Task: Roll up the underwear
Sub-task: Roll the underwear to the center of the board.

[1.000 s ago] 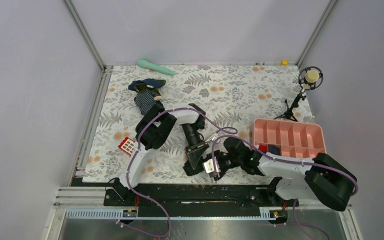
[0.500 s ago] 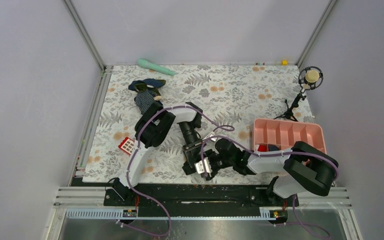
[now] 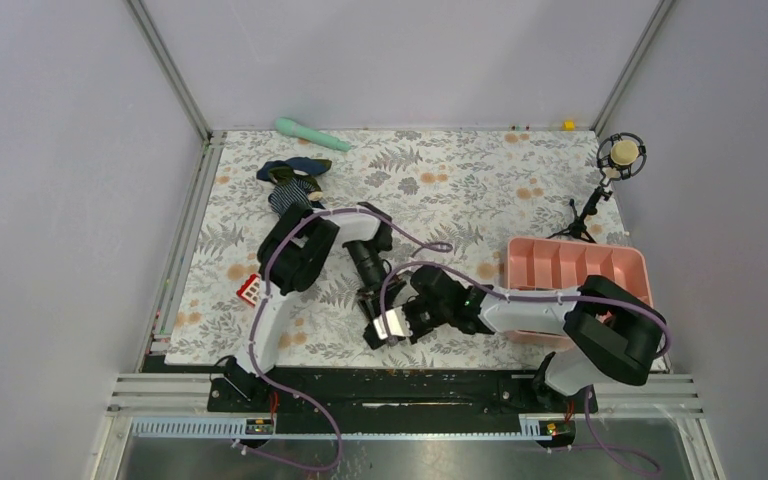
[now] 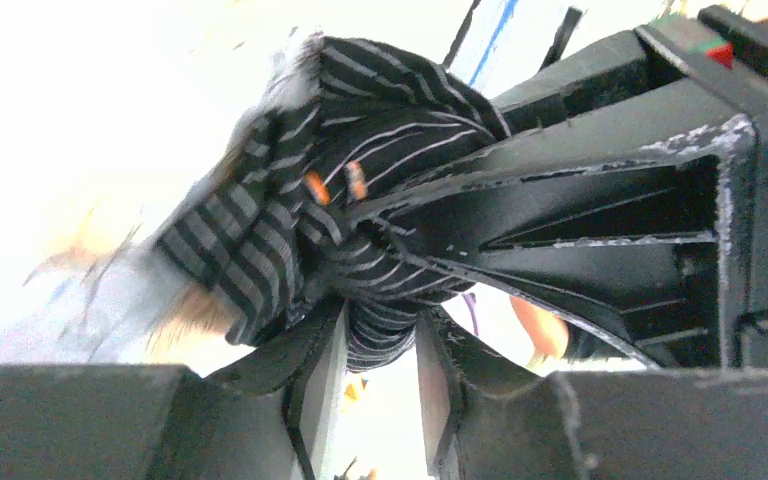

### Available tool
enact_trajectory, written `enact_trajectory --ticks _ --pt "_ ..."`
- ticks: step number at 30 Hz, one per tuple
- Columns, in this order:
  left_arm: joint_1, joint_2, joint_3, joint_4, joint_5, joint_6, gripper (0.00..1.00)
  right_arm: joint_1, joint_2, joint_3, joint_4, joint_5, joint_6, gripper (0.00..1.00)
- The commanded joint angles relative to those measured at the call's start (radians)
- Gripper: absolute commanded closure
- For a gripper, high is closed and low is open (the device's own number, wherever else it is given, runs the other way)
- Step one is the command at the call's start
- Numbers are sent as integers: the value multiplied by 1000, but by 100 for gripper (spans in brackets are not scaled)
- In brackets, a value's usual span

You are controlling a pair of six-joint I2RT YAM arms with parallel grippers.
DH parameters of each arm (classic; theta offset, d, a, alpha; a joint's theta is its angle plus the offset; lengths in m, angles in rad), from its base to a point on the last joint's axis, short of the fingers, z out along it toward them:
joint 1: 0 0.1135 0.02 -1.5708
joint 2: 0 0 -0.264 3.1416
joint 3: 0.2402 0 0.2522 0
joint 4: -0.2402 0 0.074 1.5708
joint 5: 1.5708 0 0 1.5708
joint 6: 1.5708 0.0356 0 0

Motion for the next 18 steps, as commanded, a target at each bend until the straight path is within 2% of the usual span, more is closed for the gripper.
enact_trajectory --ticks 1,3,6,10,14,18 --pt "106 -184 -111 532 11 -416 68 17 39 98 -188 -102 -28 100" --pt "150 -336 -197 664 -23 -532 57 15 61 145 -315 -108 1 100" --pt "218 -532 -327 816 -120 -696 55 5 112 223 -459 -128 73 100" --pt "297 -740 -502 966 -296 -936 51 -14 233 354 -602 -178 249 100" --pt "310 -840 -623 947 -347 -1081 50 -69 393 491 -699 -232 453 100" --pt "330 -945 -731 908 -359 -1212 51 -156 539 567 -699 -272 645 100"
